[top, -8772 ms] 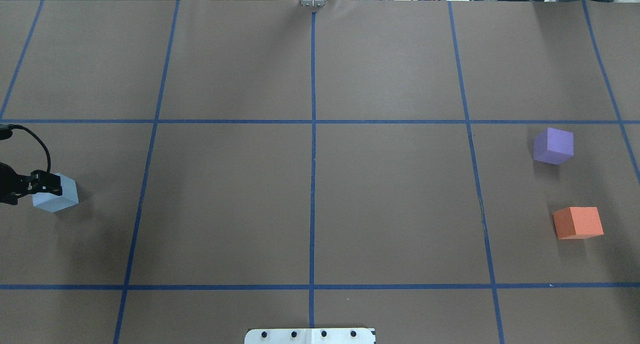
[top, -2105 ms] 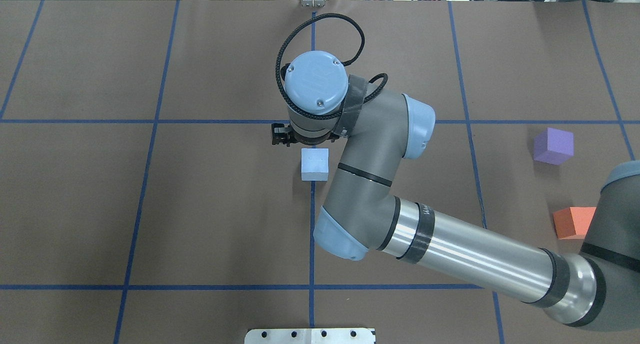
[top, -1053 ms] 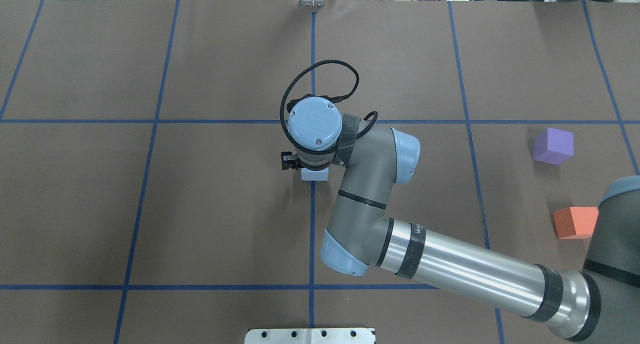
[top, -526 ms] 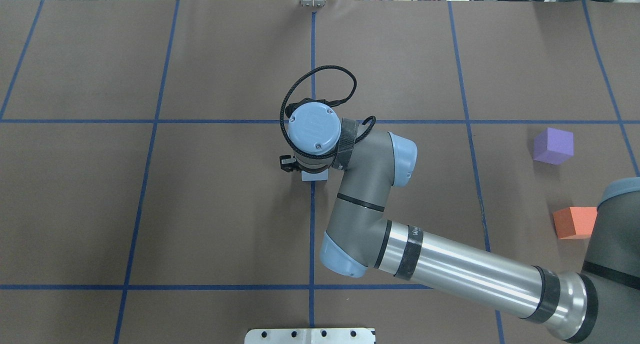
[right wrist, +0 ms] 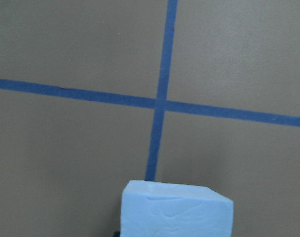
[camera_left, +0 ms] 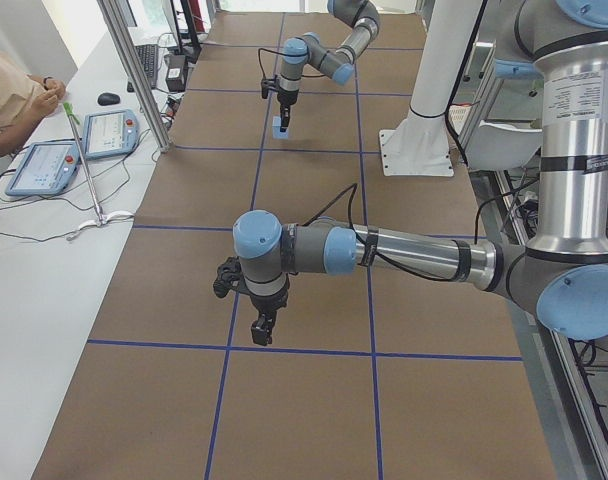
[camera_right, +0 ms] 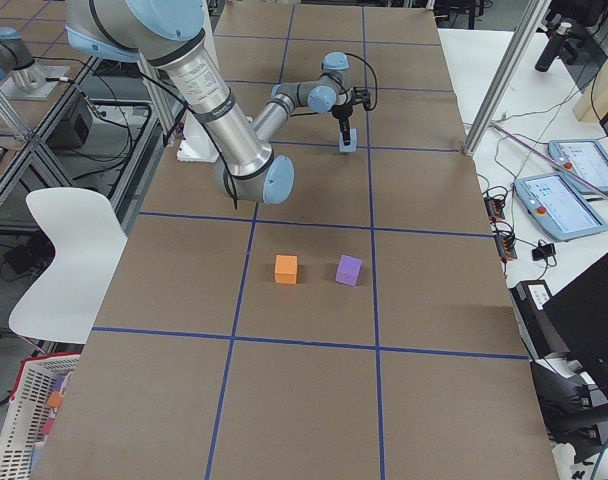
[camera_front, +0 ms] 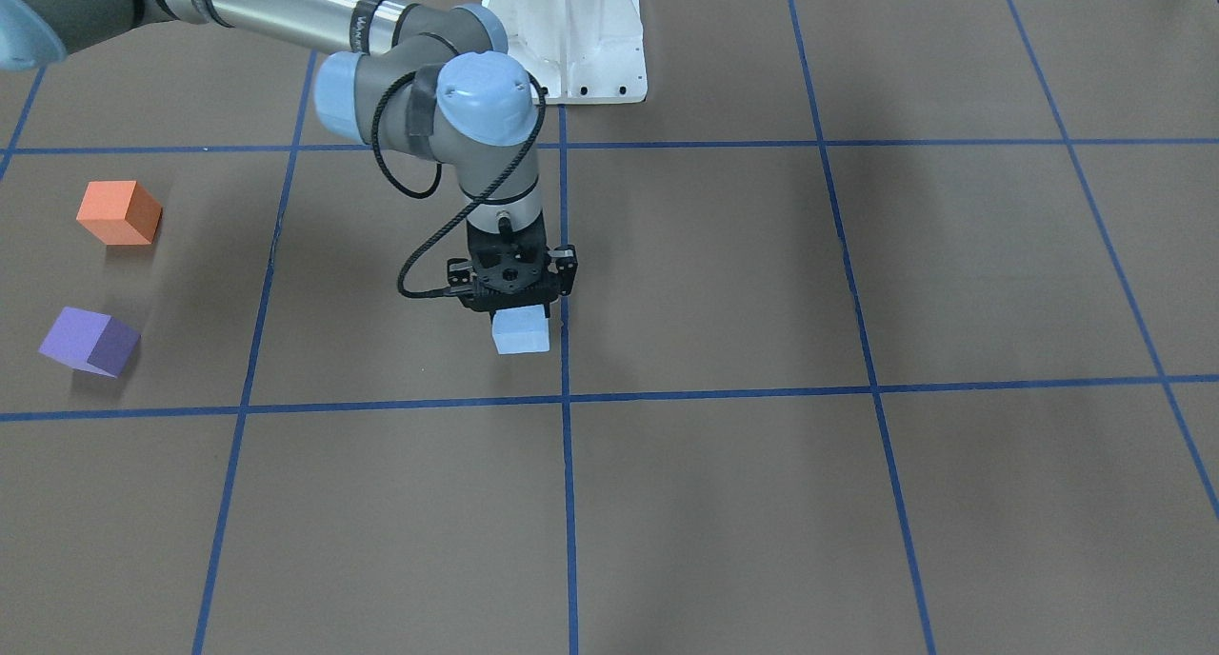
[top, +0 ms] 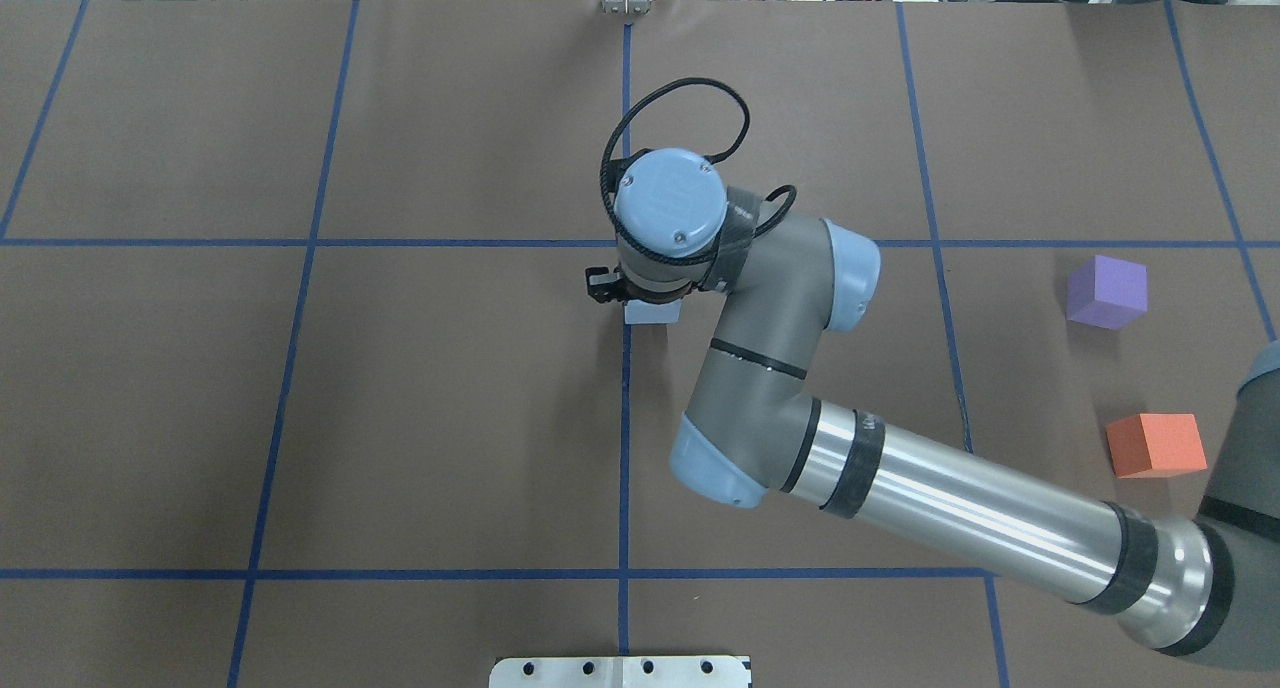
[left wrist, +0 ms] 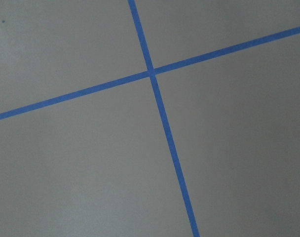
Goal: Place blue block between orange and purple blocks
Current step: 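Carry the light blue cube with the right gripper toward the purple cube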
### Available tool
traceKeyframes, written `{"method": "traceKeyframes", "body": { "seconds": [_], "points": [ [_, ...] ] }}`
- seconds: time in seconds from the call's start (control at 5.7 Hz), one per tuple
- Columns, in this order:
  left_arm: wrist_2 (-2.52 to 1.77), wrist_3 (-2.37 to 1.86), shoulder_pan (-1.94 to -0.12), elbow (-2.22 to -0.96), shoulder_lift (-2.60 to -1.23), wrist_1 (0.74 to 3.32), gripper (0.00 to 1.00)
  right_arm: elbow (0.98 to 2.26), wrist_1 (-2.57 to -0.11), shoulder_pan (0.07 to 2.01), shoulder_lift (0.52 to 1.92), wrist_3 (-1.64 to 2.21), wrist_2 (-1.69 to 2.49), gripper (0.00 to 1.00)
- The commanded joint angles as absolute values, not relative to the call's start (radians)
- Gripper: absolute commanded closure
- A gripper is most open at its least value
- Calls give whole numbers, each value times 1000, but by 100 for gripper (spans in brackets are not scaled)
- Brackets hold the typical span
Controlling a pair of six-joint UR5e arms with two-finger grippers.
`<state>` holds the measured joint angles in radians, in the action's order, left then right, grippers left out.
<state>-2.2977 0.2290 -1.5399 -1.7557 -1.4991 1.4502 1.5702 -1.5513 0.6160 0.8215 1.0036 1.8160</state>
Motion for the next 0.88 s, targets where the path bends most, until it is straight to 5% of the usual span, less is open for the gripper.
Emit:
{"method": "traceKeyframes", "body": {
  "seconds": [0.0, 0.53, 0.7],
  "points": [
    [-2388, 227, -1561, -1727, -1470, 1494, 0, 1838, -1716, 780, 1001, 797, 1966, 97],
    [-2390, 229, -1560, -1732, -1468, 1496, 0, 1985, -1639, 917, 1337, 708, 2039, 97],
    [-2390, 229, -1560, -1733, -1468, 1496, 0, 1986, -1415, 954, 1512, 707, 2086, 98]
  ]
}}
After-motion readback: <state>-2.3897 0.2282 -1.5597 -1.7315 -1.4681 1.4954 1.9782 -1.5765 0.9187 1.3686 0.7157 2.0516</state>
